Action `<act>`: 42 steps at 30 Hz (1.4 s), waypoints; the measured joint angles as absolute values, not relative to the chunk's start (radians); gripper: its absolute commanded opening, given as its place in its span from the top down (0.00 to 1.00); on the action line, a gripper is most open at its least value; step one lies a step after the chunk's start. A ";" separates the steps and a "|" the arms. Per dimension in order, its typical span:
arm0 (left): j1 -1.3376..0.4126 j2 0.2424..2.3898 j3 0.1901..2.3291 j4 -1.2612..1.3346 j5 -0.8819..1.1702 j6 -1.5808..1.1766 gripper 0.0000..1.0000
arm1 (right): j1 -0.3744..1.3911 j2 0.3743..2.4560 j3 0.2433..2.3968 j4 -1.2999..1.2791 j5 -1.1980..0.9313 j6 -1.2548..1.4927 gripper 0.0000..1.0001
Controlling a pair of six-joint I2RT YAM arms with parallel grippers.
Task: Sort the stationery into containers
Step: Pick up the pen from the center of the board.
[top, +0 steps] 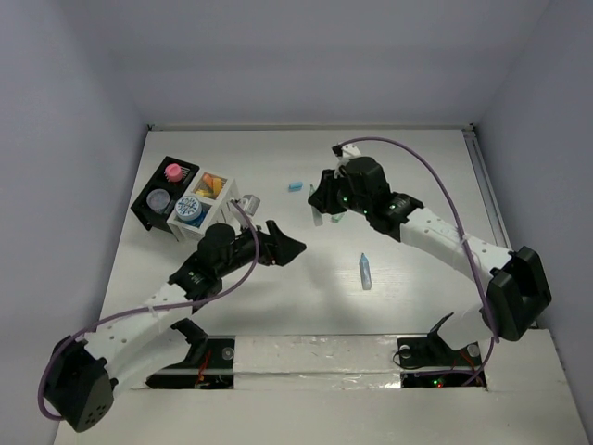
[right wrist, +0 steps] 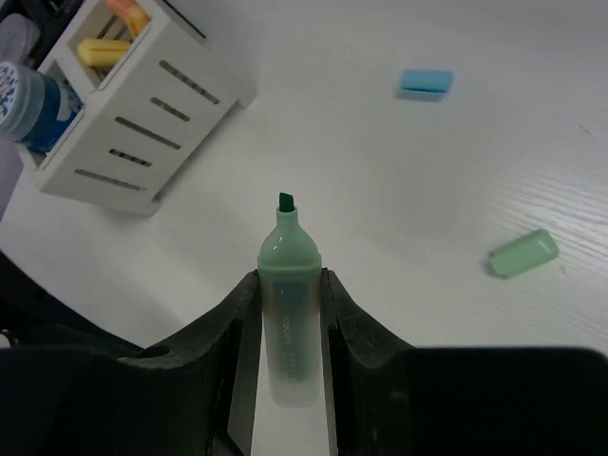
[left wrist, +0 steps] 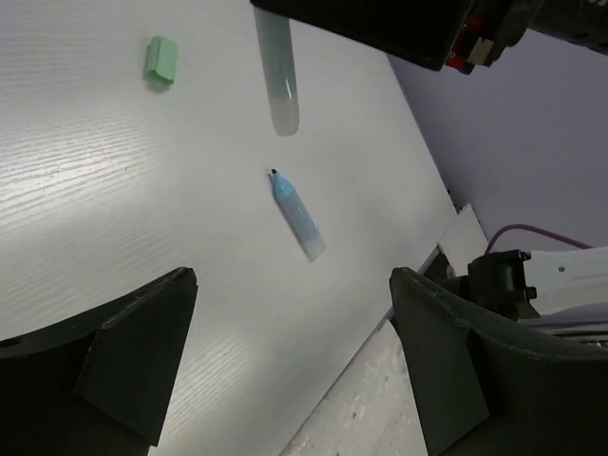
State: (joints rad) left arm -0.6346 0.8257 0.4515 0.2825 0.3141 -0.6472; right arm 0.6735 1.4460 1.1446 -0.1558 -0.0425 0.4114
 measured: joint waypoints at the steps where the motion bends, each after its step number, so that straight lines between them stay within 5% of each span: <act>1: -0.649 0.850 0.451 0.302 0.300 -0.653 0.23 | 0.686 1.459 1.150 -0.144 -0.053 0.412 1.00; 8: -0.675 0.958 0.451 0.419 0.228 -0.678 0.42 | 0.736 1.494 1.155 -0.103 -0.099 0.427 1.00; 21: -0.696 1.094 0.469 0.562 0.118 -0.699 0.47 | 0.750 1.452 1.144 -0.059 -0.140 0.461 1.00; 35: -0.740 1.131 0.485 0.634 0.078 -0.711 1.00 | 0.761 1.446 1.109 -0.011 -0.184 0.499 1.00; 42: -0.746 1.130 0.485 0.624 0.056 -0.693 1.00 | 0.761 1.458 1.108 0.004 -0.184 0.503 0.95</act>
